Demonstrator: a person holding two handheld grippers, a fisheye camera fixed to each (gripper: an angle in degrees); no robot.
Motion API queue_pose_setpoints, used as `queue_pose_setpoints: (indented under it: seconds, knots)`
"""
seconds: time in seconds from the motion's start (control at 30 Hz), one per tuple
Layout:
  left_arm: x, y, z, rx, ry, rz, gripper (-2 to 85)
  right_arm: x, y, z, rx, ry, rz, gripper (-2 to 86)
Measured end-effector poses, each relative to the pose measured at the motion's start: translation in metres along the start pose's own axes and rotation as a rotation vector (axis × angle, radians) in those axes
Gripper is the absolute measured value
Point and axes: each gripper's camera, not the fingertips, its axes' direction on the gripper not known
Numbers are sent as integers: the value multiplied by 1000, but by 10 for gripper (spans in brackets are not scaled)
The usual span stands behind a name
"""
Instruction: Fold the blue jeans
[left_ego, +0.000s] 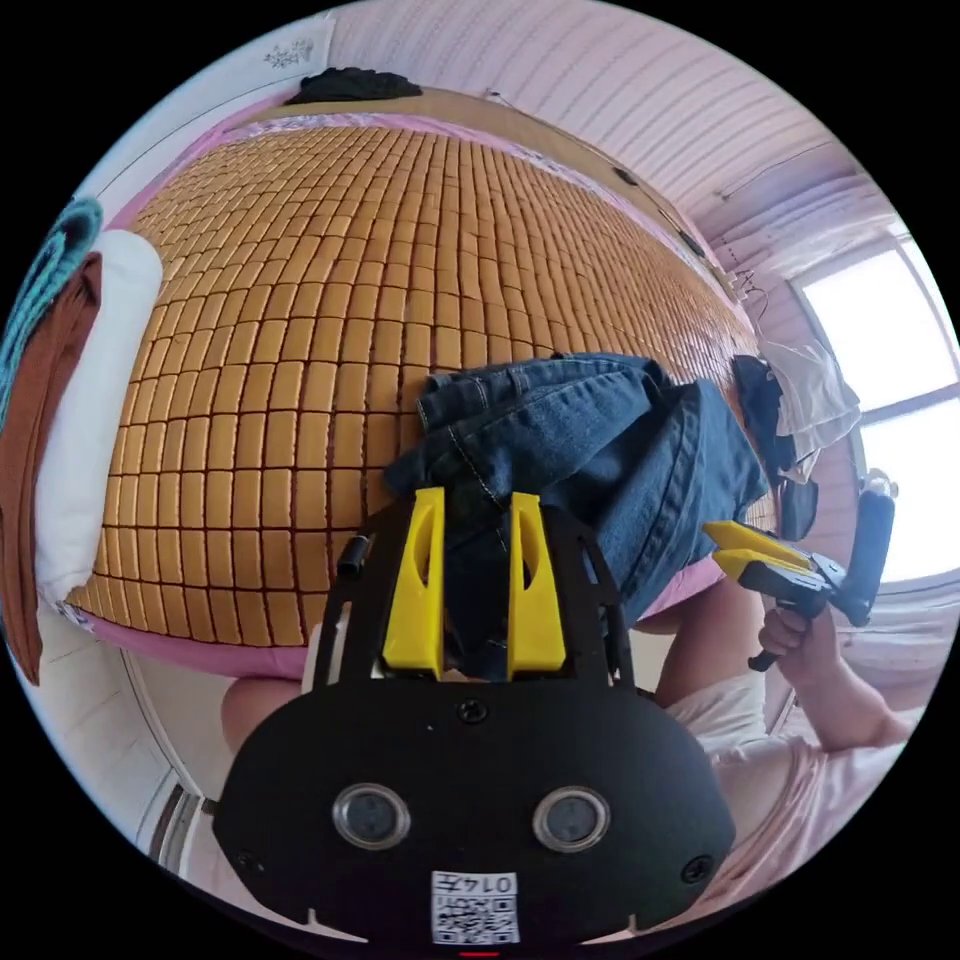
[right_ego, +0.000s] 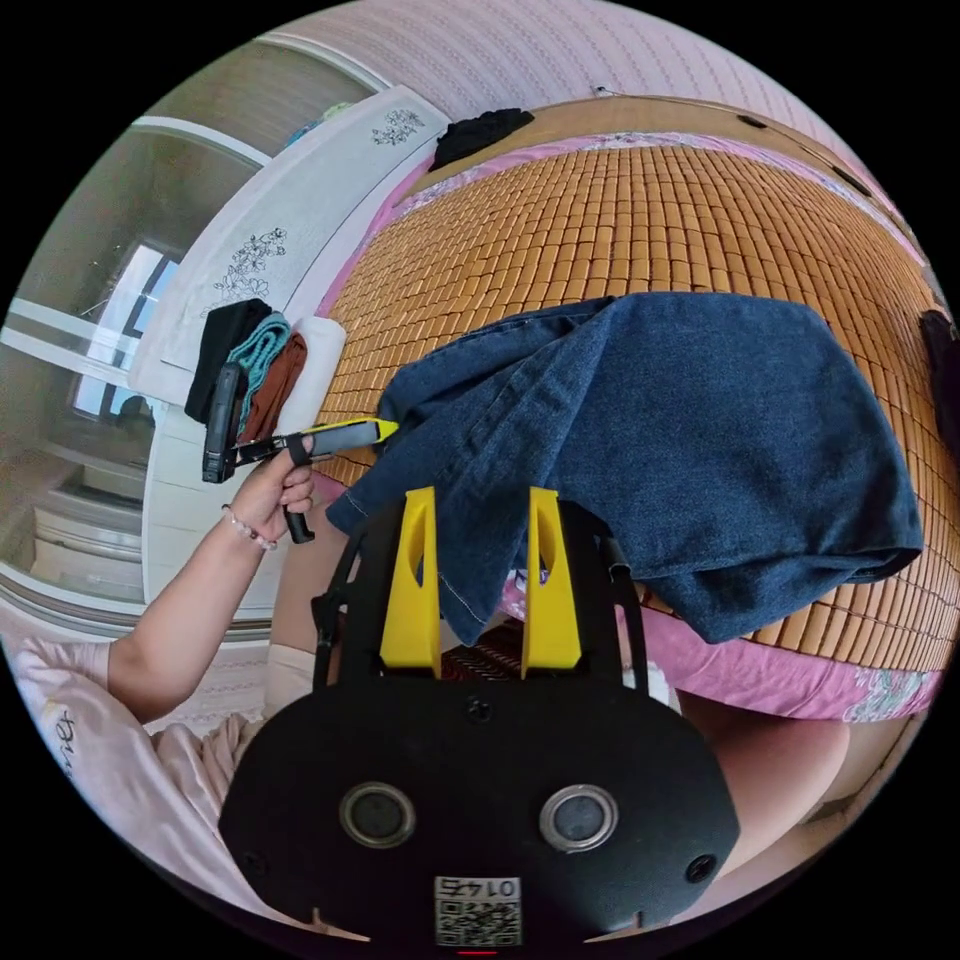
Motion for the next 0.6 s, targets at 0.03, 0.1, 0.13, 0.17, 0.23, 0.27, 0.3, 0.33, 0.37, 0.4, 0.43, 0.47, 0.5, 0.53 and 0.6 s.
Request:
queue_pose_setpoints:
  seconds: [0.03,0.1,0.13,0.17,0.23,0.27,0.3,0.33,0.37,0.4,0.43,0.47,0.5,0.53,0.6]
  knots:
    - [7,5,-5,8,1,31,48,1,0,-2,3,-22,4,136]
    - [49,34,-24,23,43,237,19,6,-1,-9,15,-110,29,151]
    - [59,42,-27,18,53,272,15,6,-2,-9,16,-135,38,157]
    - [81,59,-29,1,90,346,8,8,-2,-9,12,-185,61,165]
    - [114,82,-27,-48,191,455,1,8,-2,-6,-2,-240,98,166]
    - [134,94,-24,-65,239,518,-1,7,-1,-4,-22,-221,109,155]
    - [153,104,-20,-93,249,577,-3,4,0,-4,-47,-155,99,135]
    - [160,107,-17,-110,237,599,-4,2,2,-6,-52,-113,94,113]
    - [171,110,-13,-140,206,617,-4,0,5,-10,-67,-63,74,68]
    - [176,108,-13,-168,202,615,-3,0,8,-18,-67,-88,57,55]
    - [177,106,-15,-171,213,613,-2,-1,10,-24,-62,-99,50,49]
    - [176,100,-25,-154,244,604,0,-1,14,-38,-58,-110,31,42]
    - [171,93,-40,-118,280,590,0,-1,19,-54,-56,-113,5,36]
    - [168,89,-49,-91,294,581,0,-2,23,-64,-52,-109,-13,34]
    - [148,70,-87,47,299,528,-3,-7,43,-116,13,-35,-95,28]
